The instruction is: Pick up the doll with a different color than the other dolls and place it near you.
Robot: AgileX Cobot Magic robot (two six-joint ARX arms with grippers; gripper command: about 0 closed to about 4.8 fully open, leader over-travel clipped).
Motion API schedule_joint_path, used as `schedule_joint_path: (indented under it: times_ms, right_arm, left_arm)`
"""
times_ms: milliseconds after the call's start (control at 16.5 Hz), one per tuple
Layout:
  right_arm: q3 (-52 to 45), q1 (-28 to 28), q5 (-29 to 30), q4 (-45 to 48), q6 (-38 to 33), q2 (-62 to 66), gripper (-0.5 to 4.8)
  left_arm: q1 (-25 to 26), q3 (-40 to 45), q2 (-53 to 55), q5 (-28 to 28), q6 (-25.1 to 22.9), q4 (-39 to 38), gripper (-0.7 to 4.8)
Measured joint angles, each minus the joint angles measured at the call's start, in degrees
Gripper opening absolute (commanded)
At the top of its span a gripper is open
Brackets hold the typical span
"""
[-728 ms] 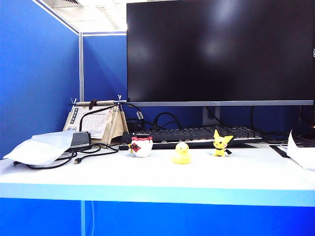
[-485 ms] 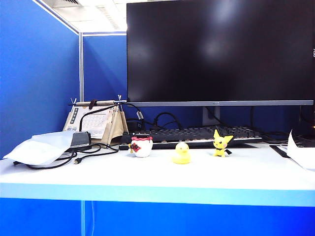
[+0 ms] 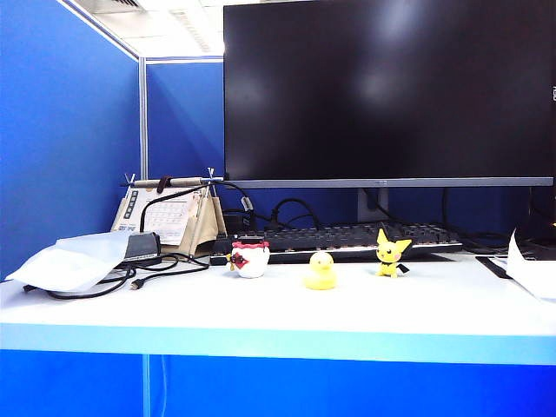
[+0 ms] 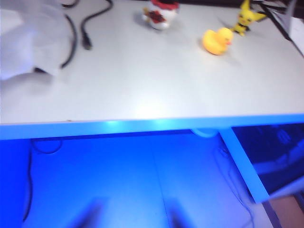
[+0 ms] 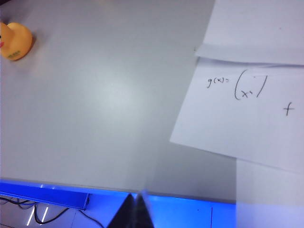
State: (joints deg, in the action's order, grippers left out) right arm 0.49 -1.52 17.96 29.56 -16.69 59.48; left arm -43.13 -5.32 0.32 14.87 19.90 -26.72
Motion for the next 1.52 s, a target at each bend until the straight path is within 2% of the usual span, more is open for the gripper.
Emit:
schedule_joint_path:
  times_ms: [61, 121, 243, 364, 425, 607, 789, 1031, 1213, 1395, 1517]
  right_arm:
    - [0.0, 0.0, 0.0, 0.0, 0.0, 0.0, -0.05]
    - [0.0, 0.0, 0.0, 0.0, 0.0, 0.0, -0.05]
    - [0.0, 0.0, 0.0, 0.0, 0.0, 0.0, -0.05]
    - [0.0, 0.0, 0.0, 0.0, 0.0, 0.0, -0.05]
    - [0.0, 0.0, 0.0, 0.0, 0.0, 0.0, -0.05]
    - [0.0, 0.0, 0.0, 0.0, 0.0, 0.0, -0.05]
    - [0.0, 0.0, 0.0, 0.0, 0.0, 0.0, -0.05]
    - [0.0, 0.0, 0.02, 0.0, 0.0, 0.0, -0.05]
    - [0.0, 0.0, 0.0, 0.0, 0.02, 0.0, -0.05]
    - [0.0, 0.0, 0.0, 0.0, 0.0, 0.0, -0.05]
    - [0.0, 0.0, -0.02, 0.02, 0.02, 0.0, -0.05]
  left_arm:
    - [0.0, 0.04, 0.0, -2.16, -0.15, 0.37, 3.75]
    - [0.0, 0.17, 0.0, -3.74, -0.22, 1.31, 4.79]
    - [0.02, 0.31, 0.0, -7.06, -1.75, 6.25, 4.79]
    - [0.0, 0.22, 0.0, -7.48, -1.97, 15.91, 4.79]
    - [0.0, 0.04, 0.0, -8.11, -2.1, 17.81, 4.79]
    - [0.0, -2.89, 1.33, -10.71, -2.69, 18.38, 4.79]
    - [0.0, -12.13, 8.9, -13.33, -6.99, 18.91, 4.79]
    - [0.0, -23.74, 25.99, -15.32, -10.56, 26.05, 4.79]
    - [0.02, -24.83, 40.57, -13.94, -14.49, 33.4, 4.79]
    - [0.04, -24.76, 57.66, -7.8, -14.95, 42.97, 4.79]
    - [0.85, -26.25, 63.76, -6.71, -14.97, 44.52, 4.79]
